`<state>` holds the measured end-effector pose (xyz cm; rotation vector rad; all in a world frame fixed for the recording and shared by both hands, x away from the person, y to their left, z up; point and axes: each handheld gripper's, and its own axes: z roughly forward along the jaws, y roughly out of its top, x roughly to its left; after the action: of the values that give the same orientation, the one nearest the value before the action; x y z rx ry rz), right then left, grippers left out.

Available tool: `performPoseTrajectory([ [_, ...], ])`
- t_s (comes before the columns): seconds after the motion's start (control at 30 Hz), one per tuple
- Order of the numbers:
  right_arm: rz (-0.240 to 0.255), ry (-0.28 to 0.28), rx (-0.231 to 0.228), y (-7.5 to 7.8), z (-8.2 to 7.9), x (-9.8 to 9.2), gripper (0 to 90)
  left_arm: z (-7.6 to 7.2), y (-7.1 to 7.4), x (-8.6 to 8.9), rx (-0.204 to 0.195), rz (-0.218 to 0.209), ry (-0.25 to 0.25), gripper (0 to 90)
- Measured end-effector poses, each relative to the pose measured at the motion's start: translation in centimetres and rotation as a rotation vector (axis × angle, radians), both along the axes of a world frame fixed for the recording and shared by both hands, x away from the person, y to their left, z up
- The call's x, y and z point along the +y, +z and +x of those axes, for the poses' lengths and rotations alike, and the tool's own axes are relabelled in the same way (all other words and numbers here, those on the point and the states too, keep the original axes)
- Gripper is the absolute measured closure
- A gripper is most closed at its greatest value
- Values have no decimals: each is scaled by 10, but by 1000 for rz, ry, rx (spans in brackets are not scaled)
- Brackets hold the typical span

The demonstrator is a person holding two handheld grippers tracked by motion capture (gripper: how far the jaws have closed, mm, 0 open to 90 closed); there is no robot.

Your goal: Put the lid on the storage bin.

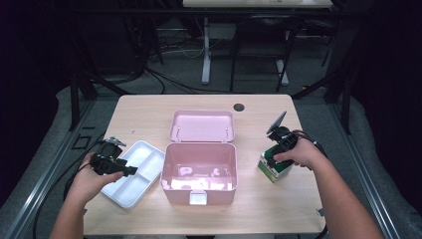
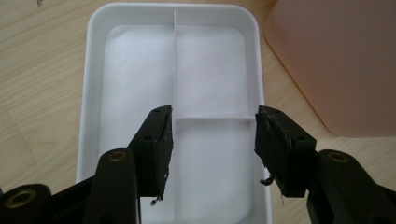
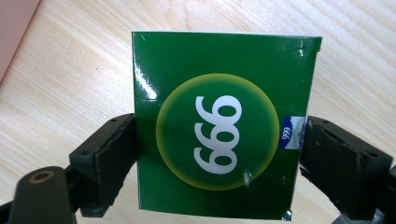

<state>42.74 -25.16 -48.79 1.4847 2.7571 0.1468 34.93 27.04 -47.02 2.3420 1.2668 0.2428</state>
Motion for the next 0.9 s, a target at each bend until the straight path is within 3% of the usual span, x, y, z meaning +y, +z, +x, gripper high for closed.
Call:
performPoseTrajectory([
  [0.57, -8, -33, 24, 2, 1, 0, 156, 0, 1, 0, -1, 0, 1, 471],
  [0.9, 17, -31, 5, 9, 1, 0, 158, 0, 1, 0, -1, 0, 1, 471],
])
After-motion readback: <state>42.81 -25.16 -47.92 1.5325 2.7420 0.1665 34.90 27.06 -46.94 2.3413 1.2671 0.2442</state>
